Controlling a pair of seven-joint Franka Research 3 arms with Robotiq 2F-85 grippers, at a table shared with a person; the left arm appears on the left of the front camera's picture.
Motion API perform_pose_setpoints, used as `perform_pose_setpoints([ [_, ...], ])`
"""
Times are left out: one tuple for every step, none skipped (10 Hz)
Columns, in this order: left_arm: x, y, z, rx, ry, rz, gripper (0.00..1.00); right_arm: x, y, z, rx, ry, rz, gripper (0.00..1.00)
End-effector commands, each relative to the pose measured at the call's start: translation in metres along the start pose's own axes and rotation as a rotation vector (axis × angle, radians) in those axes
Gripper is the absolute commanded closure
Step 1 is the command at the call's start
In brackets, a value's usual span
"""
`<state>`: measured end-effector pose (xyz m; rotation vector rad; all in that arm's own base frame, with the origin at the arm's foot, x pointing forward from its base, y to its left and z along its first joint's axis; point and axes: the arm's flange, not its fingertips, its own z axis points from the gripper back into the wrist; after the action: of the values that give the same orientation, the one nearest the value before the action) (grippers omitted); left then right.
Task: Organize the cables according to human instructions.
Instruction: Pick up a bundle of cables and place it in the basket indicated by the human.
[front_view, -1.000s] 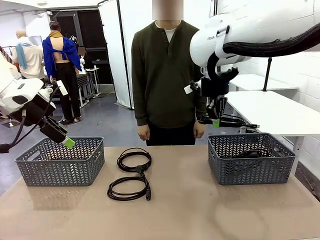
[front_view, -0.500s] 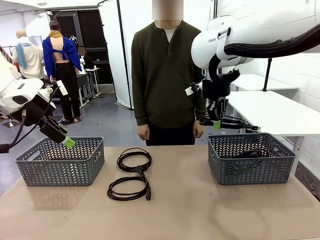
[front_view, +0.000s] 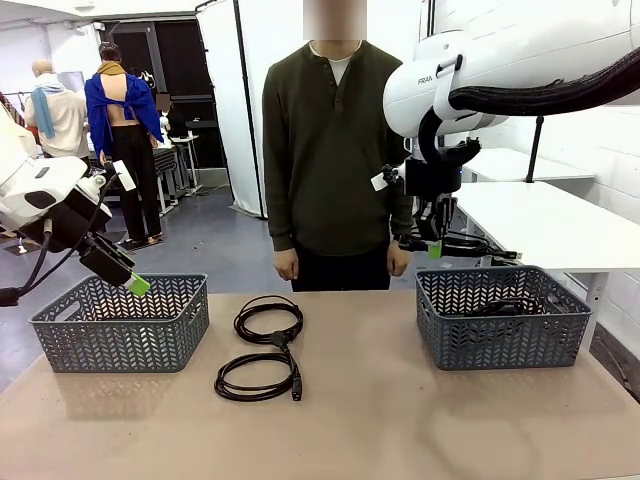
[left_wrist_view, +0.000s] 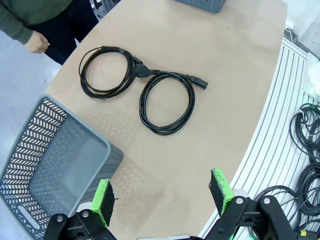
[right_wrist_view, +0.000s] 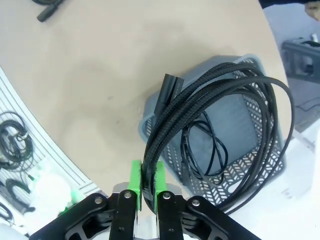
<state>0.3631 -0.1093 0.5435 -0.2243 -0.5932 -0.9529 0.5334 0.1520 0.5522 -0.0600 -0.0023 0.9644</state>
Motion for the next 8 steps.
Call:
perform_pose_setpoints([
  [-0.001,0.002,0.0,-0.008,-0.005,0.0,0.0,-0.031,-0.009,-0.006,0.028,-0.026,0.1,1.0],
  [-0.001,0.002,0.0,-0.008,-0.005,0.0,0.0,-0.045,-0.014,-0.01,0.024,-0.026,0.137,1.0],
  [-0.001,0.002,0.0,-0.008,-0.005,0.0,0.0,-0.059,-0.02,-0.014,0.019,-0.025,0.172,1.0],
  [-0.001,0.002,0.0,-0.008,-0.005,0.0,0.0,-0.07,-0.025,-0.016,-0.002,-0.035,0.206,1.0],
  [-0.001,0.002,0.0,-0.008,-0.005,0.0,0.0,-0.078,-0.031,-0.021,-0.059,-0.05,0.226,1.0],
  [-0.001,0.002,0.0,-0.008,-0.005,0.0,0.0,-0.085,-0.036,-0.026,-0.1,-0.057,0.242,1.0],
  [-0.001,0.002,0.0,-0.008,-0.005,0.0,0.0,-0.09,-0.041,-0.032,-0.125,-0.054,0.248,1.0],
  [-0.001,0.002,0.0,-0.008,-0.005,0.0,0.0,-0.092,-0.046,-0.038,-0.15,-0.053,0.246,1.0],
])
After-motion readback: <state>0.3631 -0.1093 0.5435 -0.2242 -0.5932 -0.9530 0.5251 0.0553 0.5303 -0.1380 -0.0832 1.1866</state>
